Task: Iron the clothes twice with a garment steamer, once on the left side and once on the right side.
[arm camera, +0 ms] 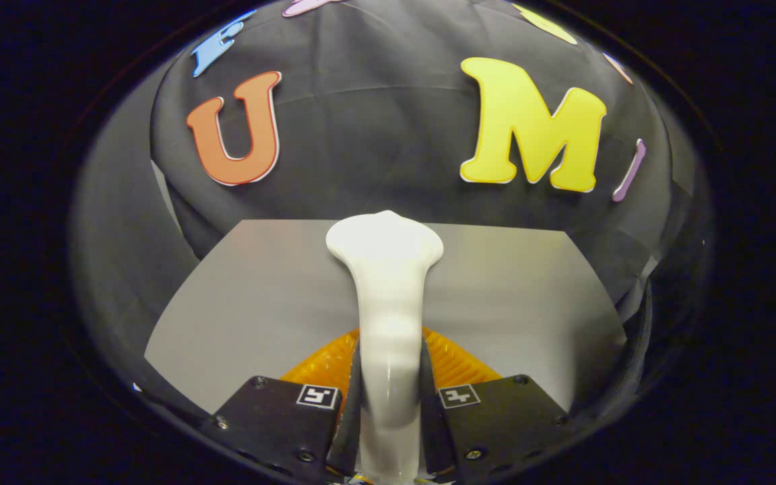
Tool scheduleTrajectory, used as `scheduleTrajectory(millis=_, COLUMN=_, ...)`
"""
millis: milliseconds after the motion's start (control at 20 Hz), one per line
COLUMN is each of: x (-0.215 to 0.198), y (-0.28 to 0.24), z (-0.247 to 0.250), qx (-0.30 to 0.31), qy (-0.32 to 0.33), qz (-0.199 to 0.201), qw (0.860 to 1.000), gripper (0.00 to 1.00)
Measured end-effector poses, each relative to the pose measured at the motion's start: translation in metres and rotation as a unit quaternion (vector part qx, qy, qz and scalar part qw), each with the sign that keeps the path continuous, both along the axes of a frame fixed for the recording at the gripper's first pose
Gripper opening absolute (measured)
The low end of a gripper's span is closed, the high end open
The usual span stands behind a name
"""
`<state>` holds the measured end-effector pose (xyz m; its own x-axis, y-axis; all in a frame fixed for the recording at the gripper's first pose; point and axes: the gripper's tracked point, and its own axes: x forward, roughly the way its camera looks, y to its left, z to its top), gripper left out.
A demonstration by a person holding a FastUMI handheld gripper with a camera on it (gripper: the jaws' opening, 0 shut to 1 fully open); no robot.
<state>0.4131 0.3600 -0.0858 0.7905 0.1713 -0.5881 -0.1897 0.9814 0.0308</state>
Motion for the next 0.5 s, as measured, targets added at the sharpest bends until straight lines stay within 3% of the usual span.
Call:
scheduleTrajectory(millis=250, x=-0.025, y=-0.006, z=0.042, qx=0.024, qy=-0.057, qz=0.038, qw=0.997, gripper=0.38)
scheduleTrajectory(millis=500, x=-0.081, y=-0.029, z=0.081, qx=0.077, qy=-0.101, qz=0.06, qw=0.99, gripper=0.37)
